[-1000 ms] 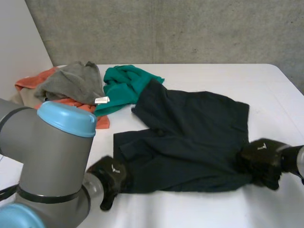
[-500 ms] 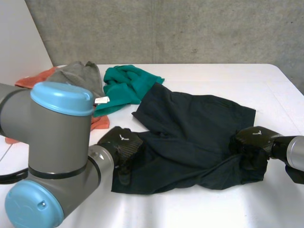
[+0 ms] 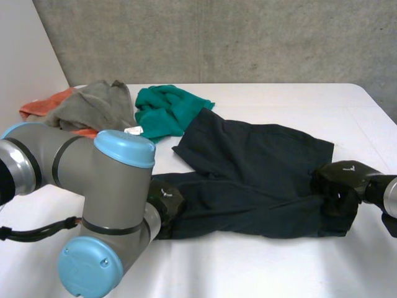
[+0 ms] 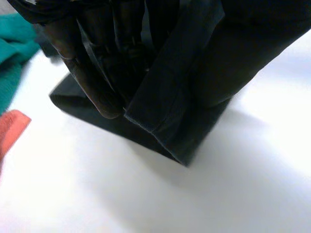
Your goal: Fold the laundry.
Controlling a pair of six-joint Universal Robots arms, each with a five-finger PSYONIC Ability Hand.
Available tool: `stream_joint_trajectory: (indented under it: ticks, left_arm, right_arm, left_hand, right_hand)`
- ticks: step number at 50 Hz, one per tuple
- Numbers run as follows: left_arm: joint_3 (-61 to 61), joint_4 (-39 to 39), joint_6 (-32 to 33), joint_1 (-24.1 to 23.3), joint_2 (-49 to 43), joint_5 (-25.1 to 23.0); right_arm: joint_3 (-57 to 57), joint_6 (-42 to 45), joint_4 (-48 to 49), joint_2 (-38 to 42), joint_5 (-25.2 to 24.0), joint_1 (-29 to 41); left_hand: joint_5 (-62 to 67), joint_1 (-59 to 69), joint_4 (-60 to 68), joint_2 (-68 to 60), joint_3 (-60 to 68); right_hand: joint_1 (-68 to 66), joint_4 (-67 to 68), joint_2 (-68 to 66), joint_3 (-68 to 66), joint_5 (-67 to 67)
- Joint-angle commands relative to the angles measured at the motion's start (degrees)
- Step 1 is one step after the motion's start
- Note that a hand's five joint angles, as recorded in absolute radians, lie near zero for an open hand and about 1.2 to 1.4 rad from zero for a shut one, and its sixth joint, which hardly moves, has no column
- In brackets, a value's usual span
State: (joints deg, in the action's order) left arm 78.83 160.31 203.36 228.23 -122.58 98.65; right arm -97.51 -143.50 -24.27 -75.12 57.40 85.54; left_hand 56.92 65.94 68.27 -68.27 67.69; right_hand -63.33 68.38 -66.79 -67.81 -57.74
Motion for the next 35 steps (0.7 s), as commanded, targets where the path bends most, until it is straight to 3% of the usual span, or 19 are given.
stream_joint_trajectory:
  ticks: [1,5,7,11,15,24,30,35]
  left_arm:
    - [5.72,-13.05,2.12,-3.92,7.08,-3.98]
    - [4.24,-18.45,3.87,-4.81,8.32,-3.64]
    - [1.69,-17.14,4.41,-4.63,8.06,-2.77]
    - [-6.39,-13.63,5.99,-2.62,6.13,0.66]
    - [-17.37,-8.8,7.13,-0.42,1.92,2.86]
    - [-44.71,4.47,11.26,2.48,-16.71,-1.35]
    - [-62.26,14.39,16.0,3.62,-28.65,-1.97]
    - [-73.1,18.63,16.45,4.51,-35.96,-2.5]
  right_arm:
    - [-1.8,22.06,-19.63,-0.2,-1.86,-2.48]
    - [-2.34,35.1,-25.99,0.41,-2.38,-3.27]
    - [-1.29,34.26,-24.78,1.29,-2.38,-2.75]
    - [2.93,23.65,-18.11,4.28,-2.38,-0.99]
    - [7.06,14.23,-9.85,5.86,-1.86,-0.38]
    - [15.06,-0.72,17.39,12.1,5.43,2.96]
    - [18.84,-3.45,37.14,19.03,13.51,6.47]
    - [22.18,-0.91,49.92,25.37,16.68,8.41]
  left_hand:
    - [13.08,14.06,11.73,-11.73,12.31]
    - [13.08,14.06,11.73,-11.73,12.31]
    - [13.08,14.06,11.73,-11.73,12.31]
    - [13.08,14.06,11.73,-11.73,12.31]
    - [13.08,14.06,11.73,-11.73,12.31]
    - [13.08,14.06,11.73,-11.73,12.31]
    - [13.08,14.06,11.73,-11.73,12.31]
    - [13.08,14.06,11.73,-11.73,12.31]
  right_hand:
    - [-16.67,11.62,-13.21,-12.19,-12.26]
    - [-16.67,11.62,-13.21,-12.19,-12.26]
    - [-16.67,11.62,-13.21,-12.19,-12.26]
    - [-16.67,11.62,-13.21,-12.19,-12.26]
    - [-16.67,11.62,-13.21,-12.19,-12.26]
    - [-16.67,11.62,-13.21,-12.19,-12.26]
    - [-16.67,11.62,-13.21,-12.19,-12.26]
    - [-16.67,11.62,-13.21,-12.19,-12.26]
